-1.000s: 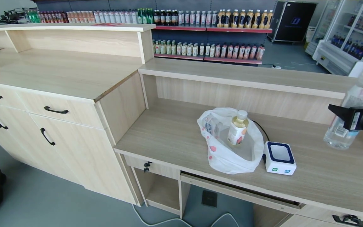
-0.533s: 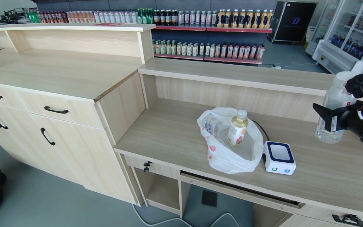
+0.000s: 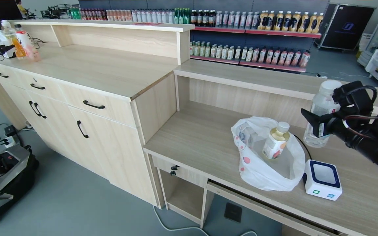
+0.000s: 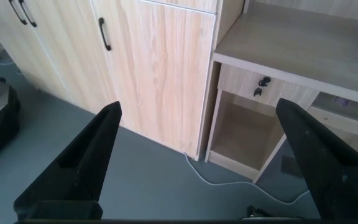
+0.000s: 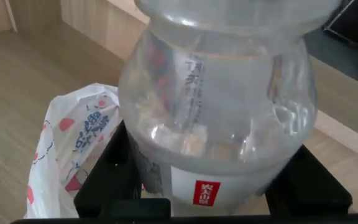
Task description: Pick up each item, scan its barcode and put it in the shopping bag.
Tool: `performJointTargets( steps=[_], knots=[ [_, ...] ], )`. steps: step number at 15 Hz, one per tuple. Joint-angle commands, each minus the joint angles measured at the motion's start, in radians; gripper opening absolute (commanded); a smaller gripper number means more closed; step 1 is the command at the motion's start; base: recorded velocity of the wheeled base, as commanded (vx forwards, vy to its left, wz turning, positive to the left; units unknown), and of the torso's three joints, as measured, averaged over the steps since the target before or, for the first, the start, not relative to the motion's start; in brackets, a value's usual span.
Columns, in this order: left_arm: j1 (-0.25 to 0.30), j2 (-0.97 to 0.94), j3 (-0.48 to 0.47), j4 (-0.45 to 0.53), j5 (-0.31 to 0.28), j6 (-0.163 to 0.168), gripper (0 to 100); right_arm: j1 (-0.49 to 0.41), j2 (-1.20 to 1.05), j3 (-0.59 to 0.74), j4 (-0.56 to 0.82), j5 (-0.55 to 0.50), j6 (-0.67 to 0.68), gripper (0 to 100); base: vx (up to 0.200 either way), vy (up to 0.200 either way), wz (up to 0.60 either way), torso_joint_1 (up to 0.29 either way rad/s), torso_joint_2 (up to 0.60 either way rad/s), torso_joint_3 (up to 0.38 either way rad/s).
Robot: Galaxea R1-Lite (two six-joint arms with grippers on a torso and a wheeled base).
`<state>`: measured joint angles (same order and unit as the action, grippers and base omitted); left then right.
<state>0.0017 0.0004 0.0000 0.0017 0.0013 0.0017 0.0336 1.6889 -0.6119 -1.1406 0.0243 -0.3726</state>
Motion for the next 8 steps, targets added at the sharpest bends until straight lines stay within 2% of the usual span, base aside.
performJointTargets(
  steps=[1, 3, 5, 8],
  knots=[
    [0.000, 0.000, 0.000, 0.000, 0.000, 0.000, 100, 0.028, 0.126, -0.008, -0.048, 0.031, 0.047, 0, 0.000, 0.000, 0.00, 0.000, 0.00, 0.000],
    [0.000, 0.000, 0.000, 0.000, 0.000, 0.000, 100, 0.068, 0.252, -0.040, -0.192, 0.069, 0.141, 0, 0.000, 0.000, 0.00, 0.000, 0.00, 0.000],
    [0.000, 0.000, 0.000, 0.000, 0.000, 0.000, 100, 0.091, 0.359, -0.043, -0.304, 0.072, 0.169, 0, 0.000, 0.000, 0.00, 0.000, 0.00, 0.000],
    [0.000, 0.000, 0.000, 0.001, 0.000, 0.000, 100, 0.108, 0.465, -0.074, -0.384, 0.134, 0.284, 0, 0.000, 0.000, 0.00, 0.000, 0.00, 0.000]
  ],
)
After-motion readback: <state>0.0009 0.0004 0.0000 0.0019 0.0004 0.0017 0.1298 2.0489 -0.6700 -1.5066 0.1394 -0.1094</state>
